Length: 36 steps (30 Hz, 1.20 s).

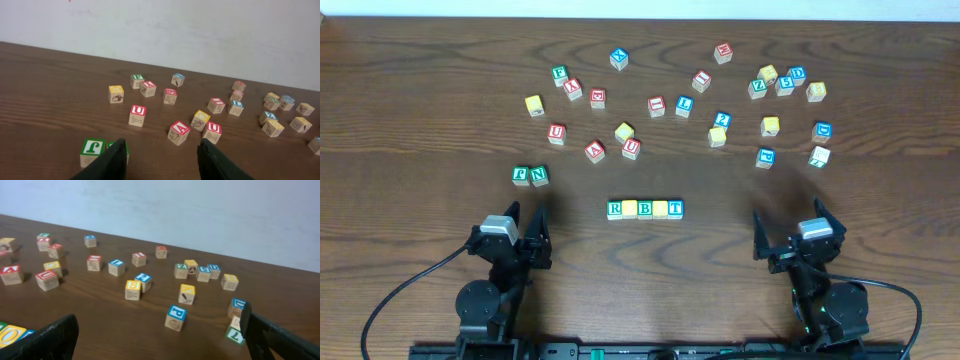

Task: Spell out ROBOT

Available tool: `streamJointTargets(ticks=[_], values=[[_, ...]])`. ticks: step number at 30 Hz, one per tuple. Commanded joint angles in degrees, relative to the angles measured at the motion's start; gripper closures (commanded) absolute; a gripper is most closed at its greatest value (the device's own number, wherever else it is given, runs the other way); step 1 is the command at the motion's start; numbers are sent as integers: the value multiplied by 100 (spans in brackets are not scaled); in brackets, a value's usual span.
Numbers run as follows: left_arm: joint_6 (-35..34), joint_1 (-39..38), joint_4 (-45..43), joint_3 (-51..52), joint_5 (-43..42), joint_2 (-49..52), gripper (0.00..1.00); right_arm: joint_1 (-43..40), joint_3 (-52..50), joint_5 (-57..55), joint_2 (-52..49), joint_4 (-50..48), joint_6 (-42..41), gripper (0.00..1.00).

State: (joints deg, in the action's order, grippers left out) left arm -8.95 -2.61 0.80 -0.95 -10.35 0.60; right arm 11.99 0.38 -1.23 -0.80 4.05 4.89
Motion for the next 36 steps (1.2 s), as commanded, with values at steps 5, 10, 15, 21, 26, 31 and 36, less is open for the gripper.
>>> streamJointTargets(ticks=[5,10,15,21,26,31,36], values=[[59,35,238,72,-101,-37,55,-107,-7,76,50,33,-269,1],[59,35,238,72,-101,-37,55,-107,-7,76,50,28,-267,1],[59,35,238,72,-101,-37,55,-107,-7,76,50,28,-269,1],[59,35,238,72,-101,-37,55,-107,-7,76,48,26,-269,1],[59,35,238,72,-101,-37,55,-107,-7,76,48,26,-267,1],[59,35,238,72,-101,-42,55,-107,-7,76,48,26,-269,1],[59,35,238,72,-101,-44,55,-107,-7,76,48,26,-269,1]])
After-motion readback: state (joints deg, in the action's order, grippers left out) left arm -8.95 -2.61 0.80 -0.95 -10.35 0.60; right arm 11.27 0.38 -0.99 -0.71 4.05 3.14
